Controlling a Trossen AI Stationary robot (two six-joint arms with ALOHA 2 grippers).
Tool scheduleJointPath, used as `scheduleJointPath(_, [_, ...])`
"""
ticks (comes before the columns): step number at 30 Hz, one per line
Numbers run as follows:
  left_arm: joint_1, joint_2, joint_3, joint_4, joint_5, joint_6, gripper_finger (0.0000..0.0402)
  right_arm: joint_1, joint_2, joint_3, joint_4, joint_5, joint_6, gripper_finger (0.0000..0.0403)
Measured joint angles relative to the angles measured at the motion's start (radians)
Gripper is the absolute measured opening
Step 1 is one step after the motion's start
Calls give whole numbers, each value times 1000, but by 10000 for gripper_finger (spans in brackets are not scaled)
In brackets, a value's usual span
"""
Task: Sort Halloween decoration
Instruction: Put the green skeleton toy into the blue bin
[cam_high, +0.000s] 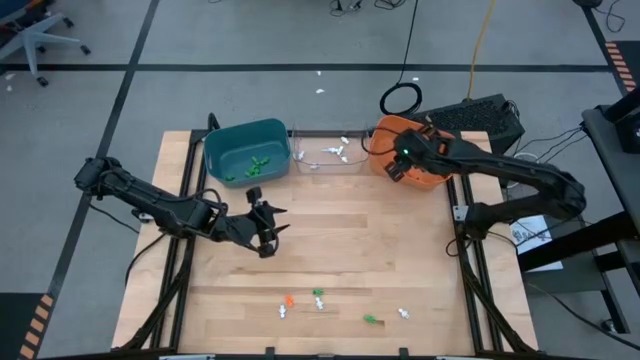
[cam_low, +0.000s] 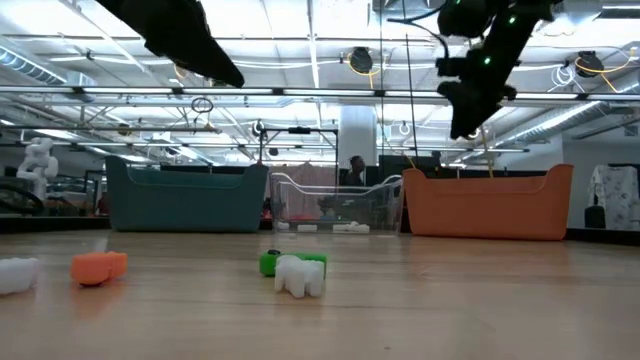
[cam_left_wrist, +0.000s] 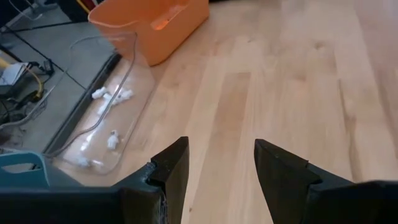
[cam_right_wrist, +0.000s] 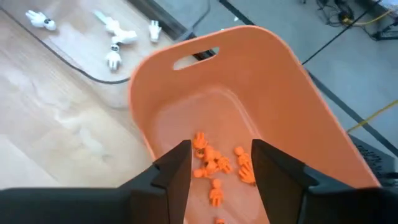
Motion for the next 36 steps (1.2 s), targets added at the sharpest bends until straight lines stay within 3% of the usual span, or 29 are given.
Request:
scheduleJointPath(4, [0,0,0,48,2,8,177,72,-54,-1,-48,7,54,149])
scheduleJointPath(9, [0,31,0,79,36,8,177,280,-89,-60,20,0,106,149])
scheduleJointPath(16, [-27,218,0,204,95,8,177,594,-67,-231,334,3,108,148])
scheduleJointPath(20, [-88,363,0,316,141,-12,177,715,-33,-326,516,2,84,148])
scheduleJointPath(30, [-267,596,43,424,143,-150,177,755,36,-351,704,6,-81,148])
scheduleJointPath(36, [-288,651,47,594,137,-165,177,755,61,-351,760,5,-113,148])
